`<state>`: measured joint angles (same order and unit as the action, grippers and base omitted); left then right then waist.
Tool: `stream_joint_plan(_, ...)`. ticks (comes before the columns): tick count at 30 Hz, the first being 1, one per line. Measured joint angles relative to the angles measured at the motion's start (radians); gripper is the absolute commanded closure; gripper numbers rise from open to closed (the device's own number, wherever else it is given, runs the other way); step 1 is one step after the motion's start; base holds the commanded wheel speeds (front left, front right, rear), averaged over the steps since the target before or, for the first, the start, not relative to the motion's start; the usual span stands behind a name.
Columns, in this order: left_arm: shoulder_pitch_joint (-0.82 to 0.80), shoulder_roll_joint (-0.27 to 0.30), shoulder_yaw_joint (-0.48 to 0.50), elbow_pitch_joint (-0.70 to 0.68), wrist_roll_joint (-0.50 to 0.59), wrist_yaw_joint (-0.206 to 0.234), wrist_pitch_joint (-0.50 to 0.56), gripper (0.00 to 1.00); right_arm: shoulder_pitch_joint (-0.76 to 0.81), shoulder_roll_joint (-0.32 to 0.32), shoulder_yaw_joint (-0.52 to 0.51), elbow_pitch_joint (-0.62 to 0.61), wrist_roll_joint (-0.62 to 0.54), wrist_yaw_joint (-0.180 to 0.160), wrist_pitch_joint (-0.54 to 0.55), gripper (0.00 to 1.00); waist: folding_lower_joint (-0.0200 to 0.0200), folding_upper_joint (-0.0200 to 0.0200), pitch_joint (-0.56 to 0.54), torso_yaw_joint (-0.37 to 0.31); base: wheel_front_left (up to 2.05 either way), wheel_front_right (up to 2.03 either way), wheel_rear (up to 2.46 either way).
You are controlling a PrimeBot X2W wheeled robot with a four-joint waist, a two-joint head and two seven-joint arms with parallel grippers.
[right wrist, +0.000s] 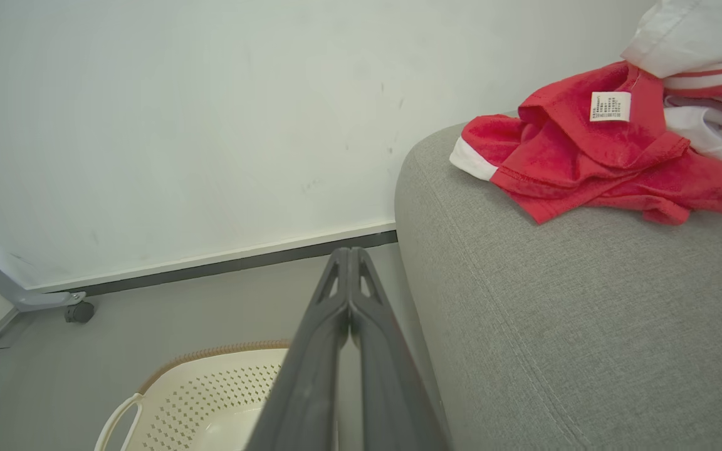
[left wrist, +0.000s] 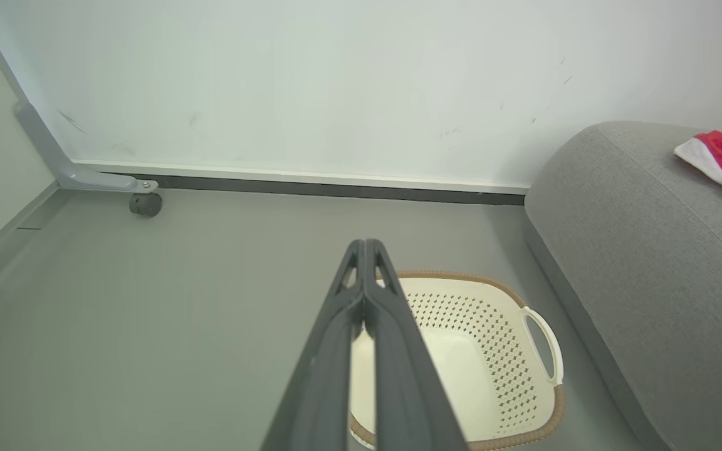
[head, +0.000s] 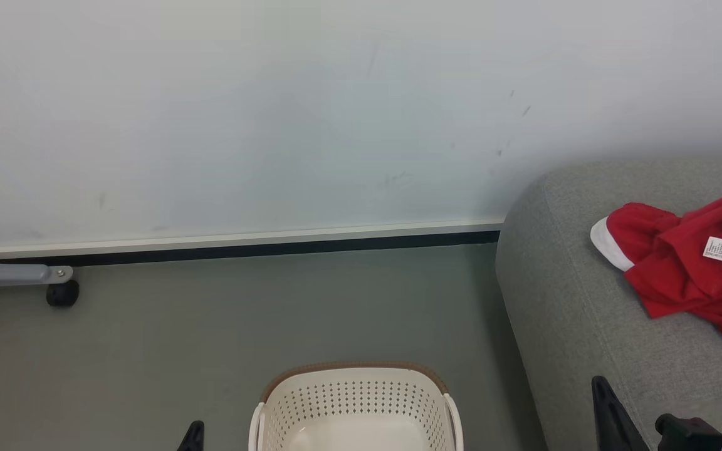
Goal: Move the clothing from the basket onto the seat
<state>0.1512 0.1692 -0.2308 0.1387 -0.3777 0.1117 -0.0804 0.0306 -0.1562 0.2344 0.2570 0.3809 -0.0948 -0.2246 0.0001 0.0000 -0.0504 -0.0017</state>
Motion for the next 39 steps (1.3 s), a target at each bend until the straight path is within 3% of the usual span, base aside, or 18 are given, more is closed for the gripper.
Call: stream_joint_plan(39,-0.088,-0.05,0.134,0.063,-0.508,-0.095,0.084,1.0,-0.043,0.046,-0.155,0.017,0.512,0.087,0.146,1.0,0.0001,0.0,0.022,0.001,0.0,0.0,0.0)
